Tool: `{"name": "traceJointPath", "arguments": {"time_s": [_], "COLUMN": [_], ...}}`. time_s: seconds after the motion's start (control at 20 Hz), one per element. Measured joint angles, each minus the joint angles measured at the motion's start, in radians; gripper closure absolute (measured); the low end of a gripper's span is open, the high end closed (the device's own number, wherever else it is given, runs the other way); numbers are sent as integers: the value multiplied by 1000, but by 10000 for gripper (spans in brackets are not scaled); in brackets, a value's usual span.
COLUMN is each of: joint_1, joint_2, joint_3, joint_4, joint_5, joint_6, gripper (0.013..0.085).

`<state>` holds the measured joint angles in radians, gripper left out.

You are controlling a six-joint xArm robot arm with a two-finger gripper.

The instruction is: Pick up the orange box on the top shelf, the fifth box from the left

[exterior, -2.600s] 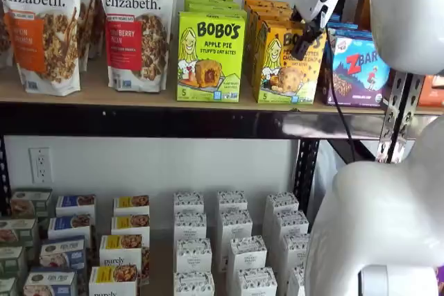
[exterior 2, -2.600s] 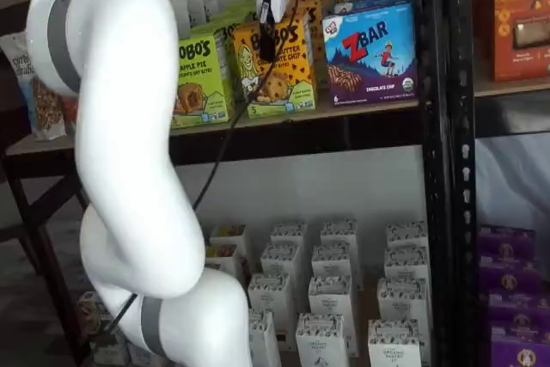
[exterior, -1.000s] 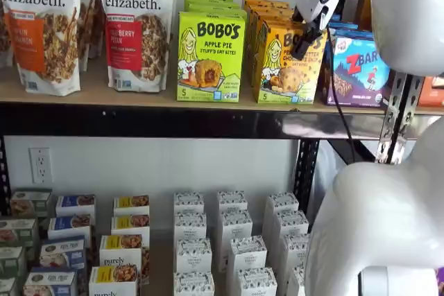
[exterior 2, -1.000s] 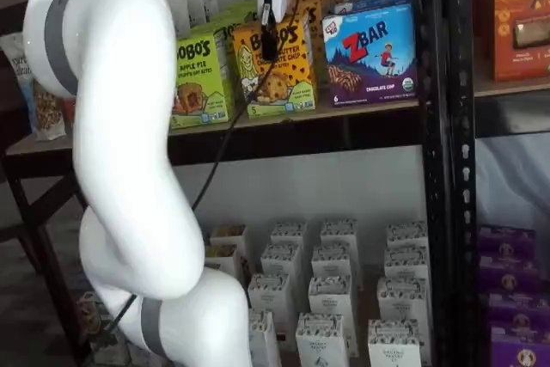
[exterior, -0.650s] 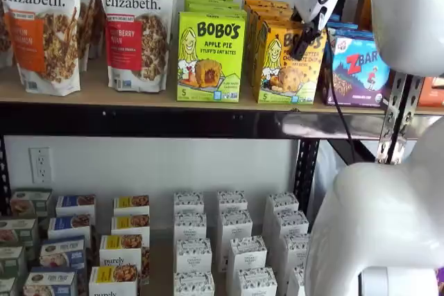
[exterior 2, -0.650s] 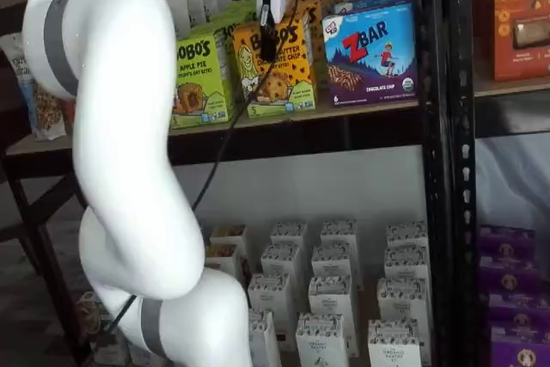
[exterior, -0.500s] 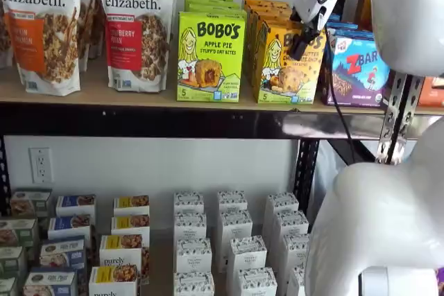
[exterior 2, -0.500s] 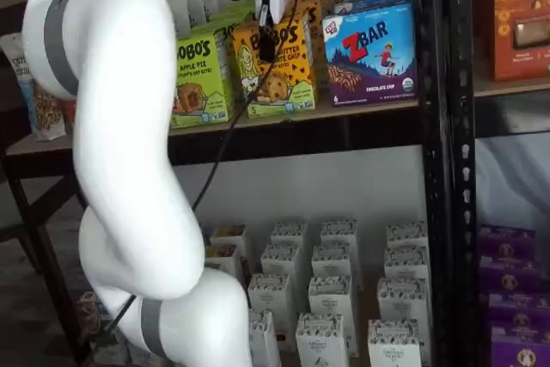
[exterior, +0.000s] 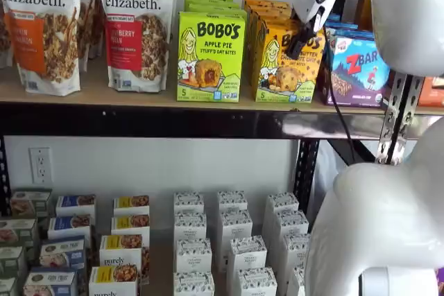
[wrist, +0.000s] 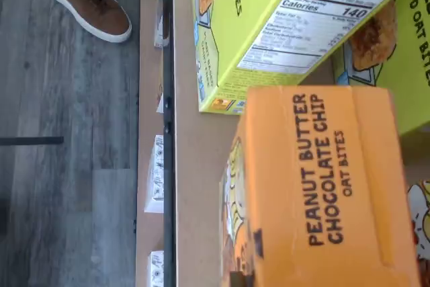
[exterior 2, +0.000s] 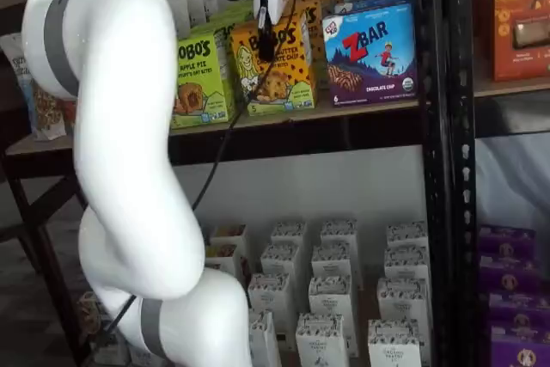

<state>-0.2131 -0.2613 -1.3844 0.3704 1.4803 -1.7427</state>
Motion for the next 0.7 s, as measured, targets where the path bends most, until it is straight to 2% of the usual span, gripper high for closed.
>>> {"name": "traceJointPath", "arguments": {"time_s": [0.7], "joint_1": [-16], "joint_2": [2], "joint_3": [-36], "joint_4": [10], "joint_5": [56], "joint_6": [-1], "gripper": [570]}}
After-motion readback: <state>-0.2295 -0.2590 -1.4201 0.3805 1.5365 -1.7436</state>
